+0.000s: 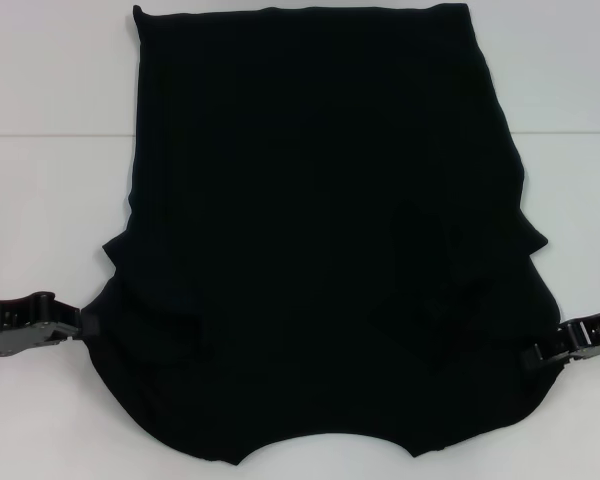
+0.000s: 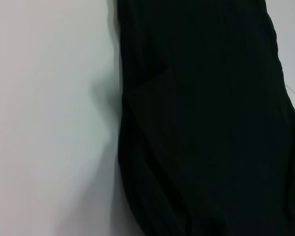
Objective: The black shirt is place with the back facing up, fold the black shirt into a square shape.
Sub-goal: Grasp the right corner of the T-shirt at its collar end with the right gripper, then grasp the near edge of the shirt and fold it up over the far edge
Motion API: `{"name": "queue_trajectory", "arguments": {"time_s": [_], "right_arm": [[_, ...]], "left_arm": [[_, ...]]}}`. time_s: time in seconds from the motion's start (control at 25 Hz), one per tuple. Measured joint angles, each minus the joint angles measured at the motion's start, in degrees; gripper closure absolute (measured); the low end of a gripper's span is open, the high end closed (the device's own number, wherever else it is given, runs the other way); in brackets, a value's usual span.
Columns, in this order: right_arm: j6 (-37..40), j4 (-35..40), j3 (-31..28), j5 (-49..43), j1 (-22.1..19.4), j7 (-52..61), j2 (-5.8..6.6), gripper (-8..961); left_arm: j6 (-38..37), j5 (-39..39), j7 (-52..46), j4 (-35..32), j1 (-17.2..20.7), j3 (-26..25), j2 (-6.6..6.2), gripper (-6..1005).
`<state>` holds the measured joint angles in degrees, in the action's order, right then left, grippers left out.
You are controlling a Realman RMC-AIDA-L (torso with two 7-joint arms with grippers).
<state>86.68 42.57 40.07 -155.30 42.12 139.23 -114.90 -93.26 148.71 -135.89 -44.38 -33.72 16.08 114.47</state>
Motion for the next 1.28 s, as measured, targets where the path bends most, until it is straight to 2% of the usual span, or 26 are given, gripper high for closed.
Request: {"name": "queue_trajectory", "arguments": {"time_s": [0.2,0.44,0.68,0.84,1.2,1.28], "right_arm": [[0.5,0.0,0.0,-0.1,0.0,0.5,0.26,662],[0.3,0.3,-0.4,-0.1,-0.4,1.3,0.59,860],[0.8,0.5,-0.7,0.1,-0.7,1.4,0.72,876],[4.0,1.9,-0.7,-0.2,-1.5,1.4,0.87,886],[14.7,13.3,-0.6,-0.4,-9.5,2.6,0.01,889],[16.6,15.0,-0.7,-0.4,-11.4,2.6,-0.29,889]], "left_arm": [[0.0,0.0,-0.1,0.0,-0.2,0.2,0.03,971],[-0.1,0.0,0.0,0.0,-0.3,0.3,0.05,971],[-1.7,0.0,1.0,0.0,-0.3,1.6,0.05,972],[-6.0,0.0,2.7,-0.2,-0.6,3.9,0.05,972],[-18.8,2.7,6.6,-2.3,0.9,6.0,0.19,971],[-19.3,4.1,7.1,-2.4,1.3,6.2,0.37,971]]}}
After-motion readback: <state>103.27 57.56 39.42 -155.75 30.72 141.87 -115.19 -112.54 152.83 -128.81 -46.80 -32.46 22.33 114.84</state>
